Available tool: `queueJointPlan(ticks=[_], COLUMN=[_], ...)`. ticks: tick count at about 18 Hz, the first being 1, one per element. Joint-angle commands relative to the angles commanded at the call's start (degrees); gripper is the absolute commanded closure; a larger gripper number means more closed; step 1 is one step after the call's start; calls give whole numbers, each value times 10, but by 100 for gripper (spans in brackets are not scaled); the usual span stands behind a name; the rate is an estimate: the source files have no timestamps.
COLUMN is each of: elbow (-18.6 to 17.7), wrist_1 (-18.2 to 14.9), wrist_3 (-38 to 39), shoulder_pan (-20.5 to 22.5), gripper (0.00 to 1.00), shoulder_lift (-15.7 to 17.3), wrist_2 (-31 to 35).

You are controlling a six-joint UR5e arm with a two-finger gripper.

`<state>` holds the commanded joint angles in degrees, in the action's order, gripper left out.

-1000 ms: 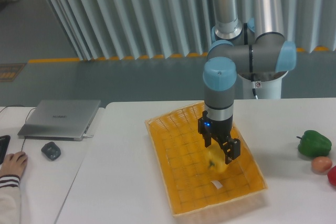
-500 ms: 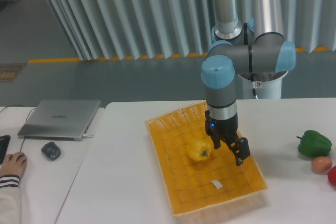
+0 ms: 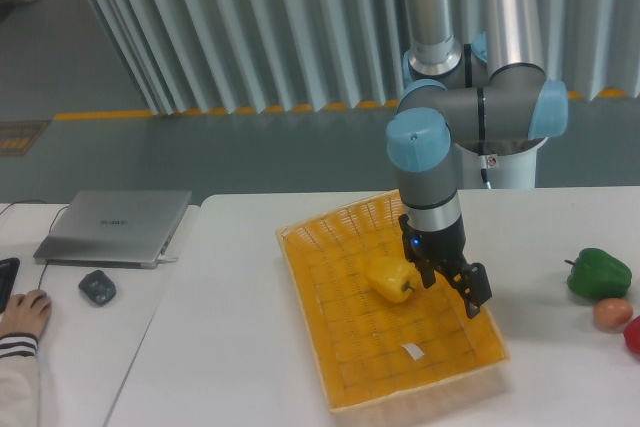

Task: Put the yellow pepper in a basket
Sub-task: 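Raise the open gripper away from the pepper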

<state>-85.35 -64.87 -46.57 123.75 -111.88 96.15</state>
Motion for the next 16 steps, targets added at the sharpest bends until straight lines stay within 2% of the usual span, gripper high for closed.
queueJointPlan(ticks=[3,16], elbow=[1,-5], wrist_1=[-2,11], wrist_3=[-43,-48], shoulder_pan=[1,15], gripper=[0,0], shoulder_lift=[3,11], wrist_2=[5,0])
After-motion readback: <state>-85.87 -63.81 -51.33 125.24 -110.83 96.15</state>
